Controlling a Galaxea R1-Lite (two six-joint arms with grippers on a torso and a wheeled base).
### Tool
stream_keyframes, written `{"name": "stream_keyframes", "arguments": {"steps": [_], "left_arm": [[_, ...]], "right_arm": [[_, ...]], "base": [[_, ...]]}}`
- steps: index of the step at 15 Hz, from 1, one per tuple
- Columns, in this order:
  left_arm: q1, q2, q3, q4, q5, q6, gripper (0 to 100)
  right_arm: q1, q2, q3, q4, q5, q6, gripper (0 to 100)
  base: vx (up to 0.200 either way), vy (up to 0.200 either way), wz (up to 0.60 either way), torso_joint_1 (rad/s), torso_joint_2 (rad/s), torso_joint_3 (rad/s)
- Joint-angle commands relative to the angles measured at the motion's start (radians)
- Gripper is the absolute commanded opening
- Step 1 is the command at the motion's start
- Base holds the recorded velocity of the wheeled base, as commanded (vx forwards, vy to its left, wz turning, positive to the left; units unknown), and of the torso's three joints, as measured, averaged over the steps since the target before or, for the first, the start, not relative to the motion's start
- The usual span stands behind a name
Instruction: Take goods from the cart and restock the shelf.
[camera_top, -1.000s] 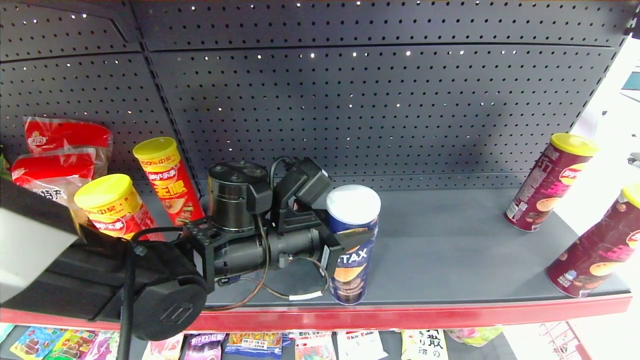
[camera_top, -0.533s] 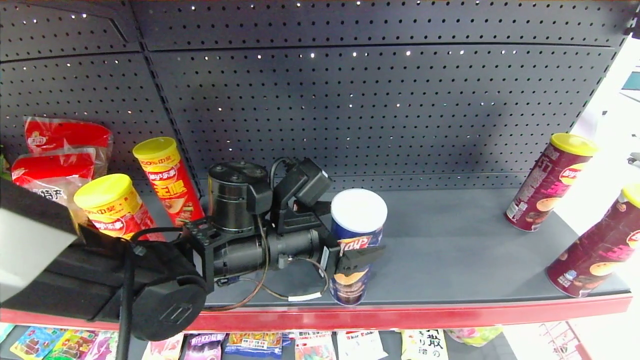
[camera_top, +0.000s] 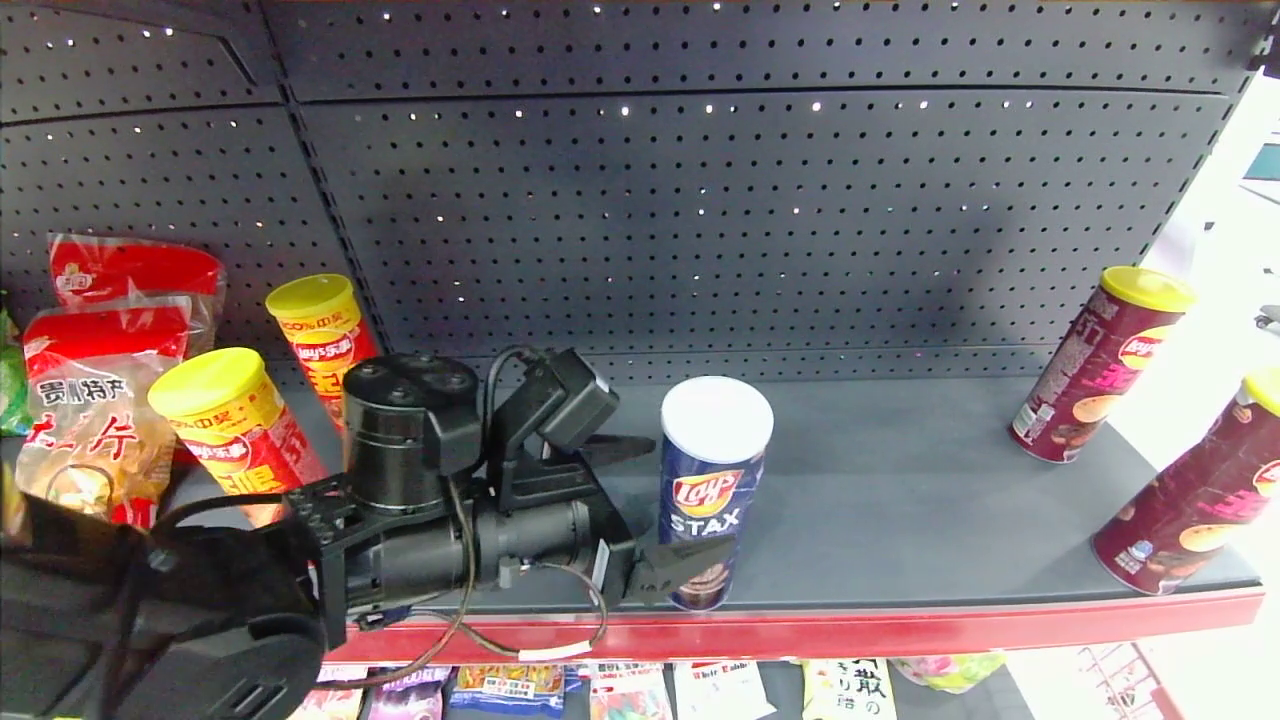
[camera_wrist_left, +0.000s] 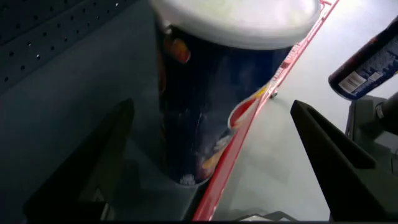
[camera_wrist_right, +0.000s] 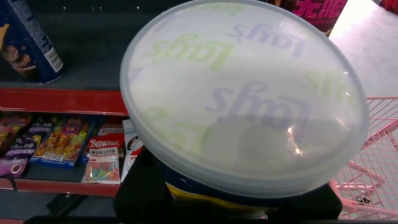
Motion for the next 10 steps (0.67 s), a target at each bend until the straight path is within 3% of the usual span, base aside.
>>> {"name": "stream_keyframes", "arguments": {"steps": [1,5,7,10], "left_arm": [[0.007,-0.081,0.055,-0.001,0.016,-0.001,100],[0.057,-0.216,0.179,0.001,0.042,-0.004,100],[0.059,-0.373,0.323,0.010,0.050,-0.008,100],[0.060,-0.569,0.477,0.045,0.143,-0.011,100]], "right_arm": [[0.000,0.004,0.000,0.000,0.001,0.000,0],[0.000,0.009,-0.001,0.001,0.002,-0.002,0],[0.003,0.013,-0.001,0.001,0.002,0.000,0],[0.006,0.015,-0.001,0.001,0.004,0.000,0]], "base": [[0.000,0.000,0.00,0.000,0.00,0.000],[0.000,0.000,0.00,0.000,0.00,0.000],[0.000,0.000,0.00,0.000,0.00,0.000],[0.000,0.000,0.00,0.000,0.00,0.000]]}}
